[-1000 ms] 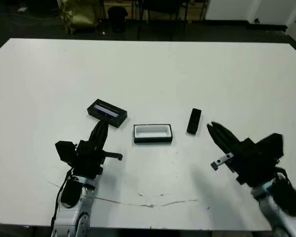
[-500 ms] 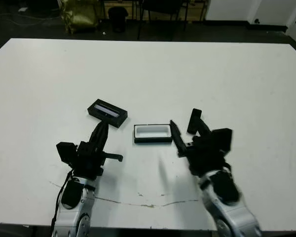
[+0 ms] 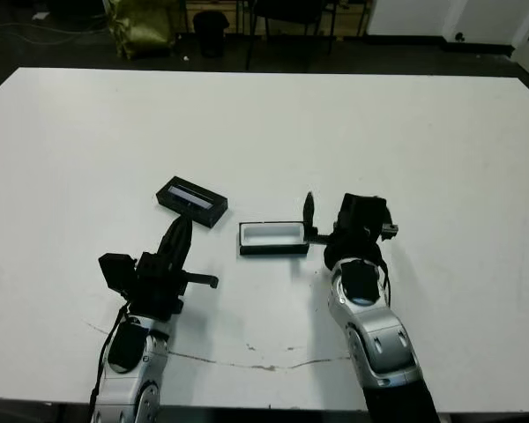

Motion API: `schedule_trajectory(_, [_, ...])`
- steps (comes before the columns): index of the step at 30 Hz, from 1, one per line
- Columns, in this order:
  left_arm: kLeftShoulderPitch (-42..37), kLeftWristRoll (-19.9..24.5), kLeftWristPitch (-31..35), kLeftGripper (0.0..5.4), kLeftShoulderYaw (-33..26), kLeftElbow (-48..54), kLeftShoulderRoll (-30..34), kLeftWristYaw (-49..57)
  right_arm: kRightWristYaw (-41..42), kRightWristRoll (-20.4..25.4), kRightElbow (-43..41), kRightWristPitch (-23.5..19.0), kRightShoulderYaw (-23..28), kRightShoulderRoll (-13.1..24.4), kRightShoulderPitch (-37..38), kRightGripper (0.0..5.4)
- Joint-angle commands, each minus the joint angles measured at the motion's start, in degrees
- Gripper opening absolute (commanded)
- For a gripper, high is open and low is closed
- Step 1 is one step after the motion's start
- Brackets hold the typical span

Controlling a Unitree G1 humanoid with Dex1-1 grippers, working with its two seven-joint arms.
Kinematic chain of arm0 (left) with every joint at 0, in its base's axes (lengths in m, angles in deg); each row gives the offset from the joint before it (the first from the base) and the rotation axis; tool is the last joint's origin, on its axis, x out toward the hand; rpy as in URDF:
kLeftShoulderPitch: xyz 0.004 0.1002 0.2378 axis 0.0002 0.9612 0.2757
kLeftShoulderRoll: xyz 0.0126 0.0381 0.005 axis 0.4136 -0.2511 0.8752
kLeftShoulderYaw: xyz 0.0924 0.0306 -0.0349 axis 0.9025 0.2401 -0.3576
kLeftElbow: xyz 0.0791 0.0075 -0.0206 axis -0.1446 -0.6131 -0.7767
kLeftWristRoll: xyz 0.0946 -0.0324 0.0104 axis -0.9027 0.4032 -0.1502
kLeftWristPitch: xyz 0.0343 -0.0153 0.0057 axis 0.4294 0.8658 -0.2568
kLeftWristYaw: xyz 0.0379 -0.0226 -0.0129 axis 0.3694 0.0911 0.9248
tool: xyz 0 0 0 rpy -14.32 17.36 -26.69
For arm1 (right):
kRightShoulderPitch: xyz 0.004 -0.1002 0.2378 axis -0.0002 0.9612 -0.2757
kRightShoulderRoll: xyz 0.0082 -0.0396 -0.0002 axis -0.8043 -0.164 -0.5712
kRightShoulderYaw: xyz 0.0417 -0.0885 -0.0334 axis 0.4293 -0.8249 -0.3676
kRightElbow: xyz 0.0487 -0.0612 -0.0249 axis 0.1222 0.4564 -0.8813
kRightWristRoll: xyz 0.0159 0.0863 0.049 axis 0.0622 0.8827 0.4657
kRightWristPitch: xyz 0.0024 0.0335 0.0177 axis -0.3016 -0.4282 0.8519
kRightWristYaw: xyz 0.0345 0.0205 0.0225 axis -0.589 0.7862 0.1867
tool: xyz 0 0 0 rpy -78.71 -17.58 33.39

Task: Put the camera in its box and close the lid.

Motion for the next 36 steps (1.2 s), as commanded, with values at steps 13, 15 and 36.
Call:
schedule_trajectory(13, [0.5,0.1,0.5,0.0,-0.5,-1.3,0.8,-0.5,-5.3,4.9,5.6,1.2,5.9,-6.5,-4.9,5.38])
schedule_trajectory(15, [0.4,-0.4,0.0,0.0,-0.4,-1.5,0.9,-0.5,-5.4,5.4,5.7,0.3,6.0,-6.6,-4.9,5.38])
schedule_trajectory(36, [1.1,-0.8,2.2,0.0,-0.2,0.1,1.2,0.8,-9.4,2.7,13.6,-4.4,4.2,-7.0,-3.9,5.38])
